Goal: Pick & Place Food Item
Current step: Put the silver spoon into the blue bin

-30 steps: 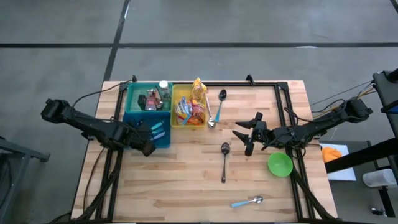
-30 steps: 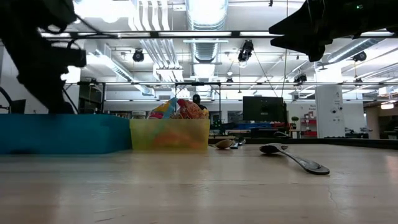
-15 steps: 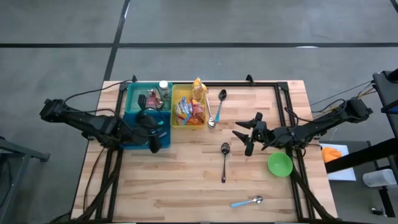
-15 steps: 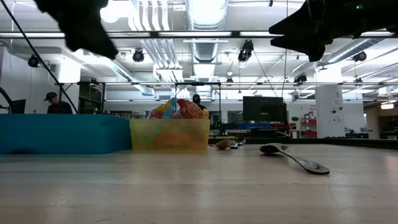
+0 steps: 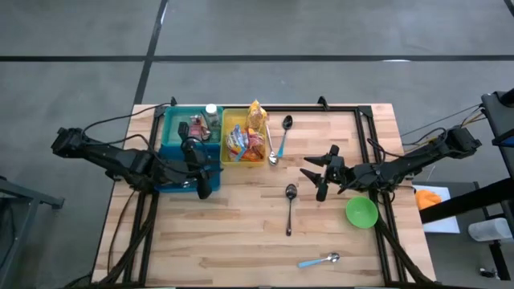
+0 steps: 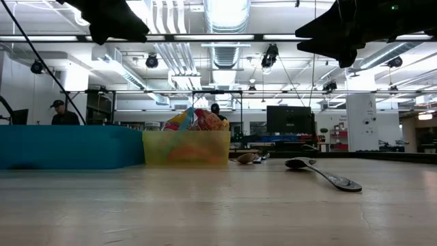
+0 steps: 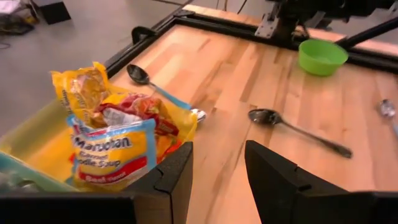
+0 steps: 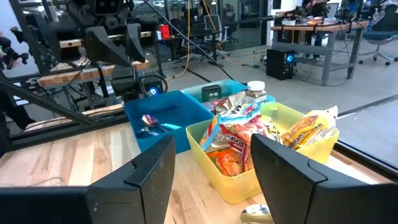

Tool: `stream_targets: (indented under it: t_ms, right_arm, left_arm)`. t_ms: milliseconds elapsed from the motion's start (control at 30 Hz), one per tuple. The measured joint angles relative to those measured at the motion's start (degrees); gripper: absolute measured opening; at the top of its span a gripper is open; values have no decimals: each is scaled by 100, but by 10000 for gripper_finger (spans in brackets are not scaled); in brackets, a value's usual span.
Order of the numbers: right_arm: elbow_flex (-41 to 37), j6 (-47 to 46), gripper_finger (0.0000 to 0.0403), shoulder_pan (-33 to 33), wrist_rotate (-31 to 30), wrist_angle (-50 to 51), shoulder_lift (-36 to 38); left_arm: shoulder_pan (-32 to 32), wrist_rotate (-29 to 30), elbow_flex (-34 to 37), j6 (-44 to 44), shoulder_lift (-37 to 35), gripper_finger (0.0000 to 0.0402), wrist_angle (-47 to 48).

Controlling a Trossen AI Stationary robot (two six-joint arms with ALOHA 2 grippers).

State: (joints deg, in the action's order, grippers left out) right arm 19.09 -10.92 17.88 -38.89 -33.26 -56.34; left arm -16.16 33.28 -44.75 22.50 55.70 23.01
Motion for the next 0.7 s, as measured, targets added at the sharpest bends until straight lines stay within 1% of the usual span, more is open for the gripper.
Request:
stream_targets:
  t_ms: [200, 700]
  right_arm:
    - [0, 0, 206, -1, 0, 0, -2]
    - [0, -2, 206, 1, 0, 0, 0]
  left_arm:
    - [0, -26, 4, 44, 0, 146, -267]
    - [2, -26, 4, 45, 0, 146, -256]
